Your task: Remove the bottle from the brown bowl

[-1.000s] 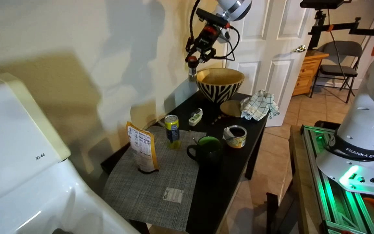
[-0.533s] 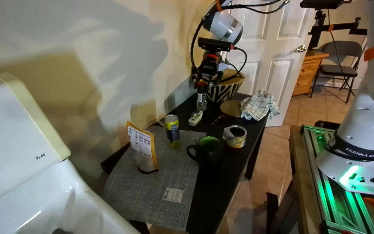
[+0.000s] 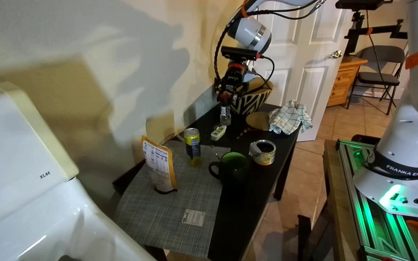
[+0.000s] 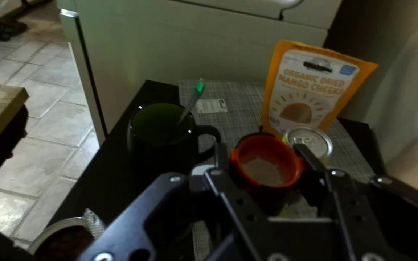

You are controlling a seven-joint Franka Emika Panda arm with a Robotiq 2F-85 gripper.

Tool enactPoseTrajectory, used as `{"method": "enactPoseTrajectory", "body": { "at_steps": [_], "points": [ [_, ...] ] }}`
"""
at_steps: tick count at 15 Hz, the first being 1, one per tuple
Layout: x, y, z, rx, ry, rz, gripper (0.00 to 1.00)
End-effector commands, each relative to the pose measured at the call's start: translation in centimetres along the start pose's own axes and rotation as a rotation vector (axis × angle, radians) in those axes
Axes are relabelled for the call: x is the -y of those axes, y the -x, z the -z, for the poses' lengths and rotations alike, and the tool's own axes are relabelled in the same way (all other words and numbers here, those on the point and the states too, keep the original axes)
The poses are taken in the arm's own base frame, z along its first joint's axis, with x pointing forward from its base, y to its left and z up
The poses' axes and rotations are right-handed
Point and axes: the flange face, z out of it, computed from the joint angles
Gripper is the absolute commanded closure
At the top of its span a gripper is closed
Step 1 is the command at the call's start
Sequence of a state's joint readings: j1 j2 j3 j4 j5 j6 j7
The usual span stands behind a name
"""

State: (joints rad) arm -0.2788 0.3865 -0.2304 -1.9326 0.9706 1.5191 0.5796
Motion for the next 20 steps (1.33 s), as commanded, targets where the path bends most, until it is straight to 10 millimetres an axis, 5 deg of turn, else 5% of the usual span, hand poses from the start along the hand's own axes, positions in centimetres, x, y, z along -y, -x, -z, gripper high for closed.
{"method": "enactPoseTrajectory", "body": {
  "at_steps": [1, 8, 20],
  "points": [
    [1.5, -1.9, -3.1, -0.068, -0.112, -0.06, 0.78],
    [3.1, -3.9, -10.0, -0.02, -0.129, -0.11, 0.78],
    [0.2, -6.0, -9.8, -0.055, -0.09, -0.11, 0.78]
  ]
}}
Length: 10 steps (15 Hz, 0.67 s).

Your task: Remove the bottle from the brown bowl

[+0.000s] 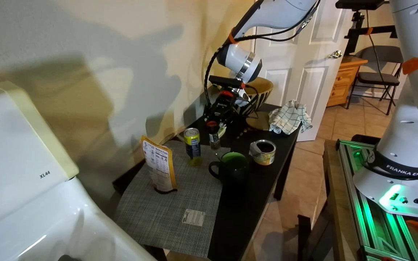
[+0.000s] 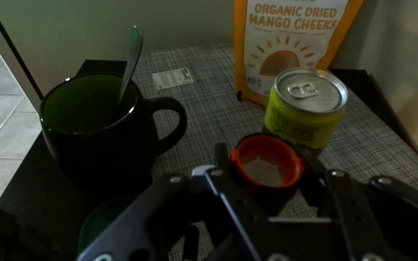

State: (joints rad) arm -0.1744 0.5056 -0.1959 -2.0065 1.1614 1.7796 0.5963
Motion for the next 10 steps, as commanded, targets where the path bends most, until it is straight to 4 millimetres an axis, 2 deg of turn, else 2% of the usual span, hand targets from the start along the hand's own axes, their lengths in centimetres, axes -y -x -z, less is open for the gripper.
{"method": "enactPoseTrajectory", "body": {
  "at_steps": [1, 10],
  "points": [
    [-1.1, -0.4, -0.6, -0.019, 0.024, 0.043, 0.78],
    [-2.3, -1.6, -1.5, -0.02, 0.046, 0.147, 0.78]
  ]
}}
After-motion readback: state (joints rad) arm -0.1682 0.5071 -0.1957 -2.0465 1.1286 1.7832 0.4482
